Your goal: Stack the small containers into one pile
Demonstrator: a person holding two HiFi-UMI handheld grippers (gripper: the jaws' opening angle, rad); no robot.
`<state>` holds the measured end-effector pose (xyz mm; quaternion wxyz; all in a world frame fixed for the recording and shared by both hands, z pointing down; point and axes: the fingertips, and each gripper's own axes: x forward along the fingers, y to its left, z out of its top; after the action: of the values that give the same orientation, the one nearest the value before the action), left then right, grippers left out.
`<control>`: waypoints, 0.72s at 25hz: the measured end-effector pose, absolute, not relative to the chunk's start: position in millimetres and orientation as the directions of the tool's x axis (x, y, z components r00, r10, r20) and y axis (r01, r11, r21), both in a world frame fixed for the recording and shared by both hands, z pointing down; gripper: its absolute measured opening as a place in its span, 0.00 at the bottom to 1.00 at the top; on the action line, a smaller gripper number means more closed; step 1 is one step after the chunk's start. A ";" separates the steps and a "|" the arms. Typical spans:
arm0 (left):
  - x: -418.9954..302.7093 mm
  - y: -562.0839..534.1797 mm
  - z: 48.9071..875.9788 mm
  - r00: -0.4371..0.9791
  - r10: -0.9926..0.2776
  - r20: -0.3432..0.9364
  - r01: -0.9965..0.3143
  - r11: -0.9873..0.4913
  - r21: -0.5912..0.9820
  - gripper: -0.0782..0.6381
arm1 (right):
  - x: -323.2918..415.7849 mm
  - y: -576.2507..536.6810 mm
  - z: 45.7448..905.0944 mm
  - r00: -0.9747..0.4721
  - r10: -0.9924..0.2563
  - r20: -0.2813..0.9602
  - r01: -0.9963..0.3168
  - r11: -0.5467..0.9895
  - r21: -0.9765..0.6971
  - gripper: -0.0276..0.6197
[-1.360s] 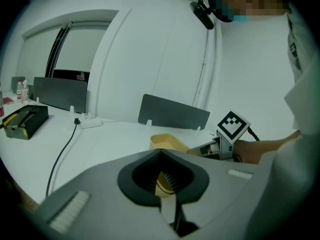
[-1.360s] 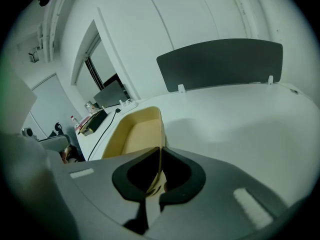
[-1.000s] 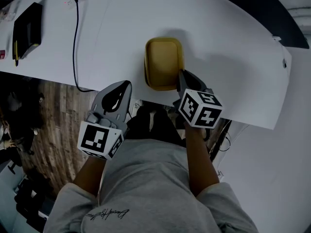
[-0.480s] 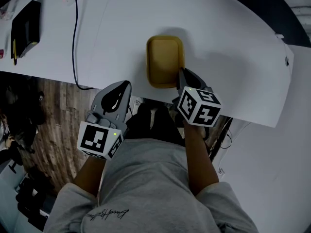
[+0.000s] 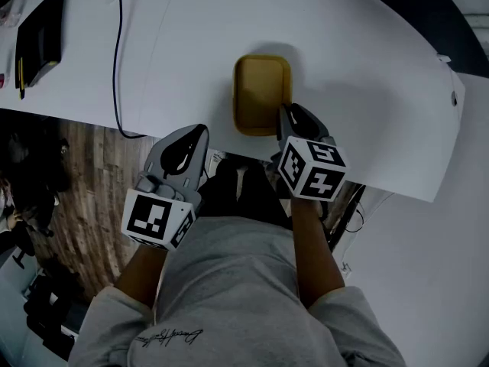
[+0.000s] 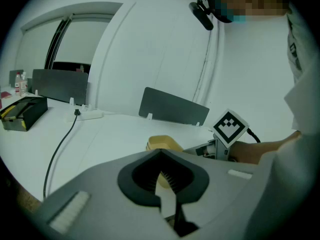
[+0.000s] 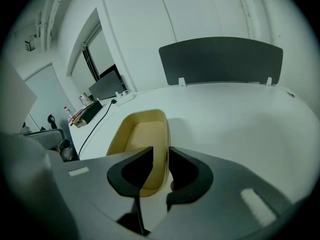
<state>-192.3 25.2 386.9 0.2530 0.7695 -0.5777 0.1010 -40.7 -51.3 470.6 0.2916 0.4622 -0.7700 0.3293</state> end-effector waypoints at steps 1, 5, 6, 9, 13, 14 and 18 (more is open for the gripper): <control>-192.5 25.0 387.9 0.313 -0.837 0.448 -0.940 -0.204 0.275 0.11 | -41.3 -51.9 470.7 -0.403 -0.521 0.753 -0.903 0.359 -0.235 0.23; -192.2 25.2 391.6 0.317 -0.834 0.452 -0.938 -0.204 0.280 0.11 | -42.7 -51.8 473.8 -0.412 -0.511 0.754 -0.899 0.362 -0.245 0.26; -191.8 25.1 392.0 0.317 -0.833 0.453 -0.938 -0.204 0.281 0.11 | -42.5 -51.5 474.5 -0.413 -0.509 0.755 -0.899 0.362 -0.248 0.26; -191.5 24.8 392.2 0.316 -0.834 0.453 -0.938 -0.204 0.279 0.11 | -42.7 -50.9 475.3 -0.418 -0.505 0.755 -0.897 0.362 -0.255 0.26; -191.5 25.1 391.4 0.315 -0.835 0.451 -0.939 -0.204 0.278 0.11 | -43.0 -50.9 473.8 -0.424 -0.505 0.752 -0.895 0.362 -0.261 0.26; -191.7 25.3 391.2 0.314 -0.836 0.450 -0.939 -0.203 0.278 0.11 | -43.1 -50.9 473.3 -0.425 -0.505 0.751 -0.895 0.362 -0.262 0.26; -190.5 25.9 388.3 0.311 -0.839 0.446 -0.940 -0.201 0.276 0.11 | -41.6 -51.1 469.8 -0.430 -0.506 0.747 -0.892 0.364 -0.267 0.26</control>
<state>-190.5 25.9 388.3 0.2542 0.7686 -0.5786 0.0990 -41.6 -51.1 469.8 0.2854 0.4511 -0.7750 0.3381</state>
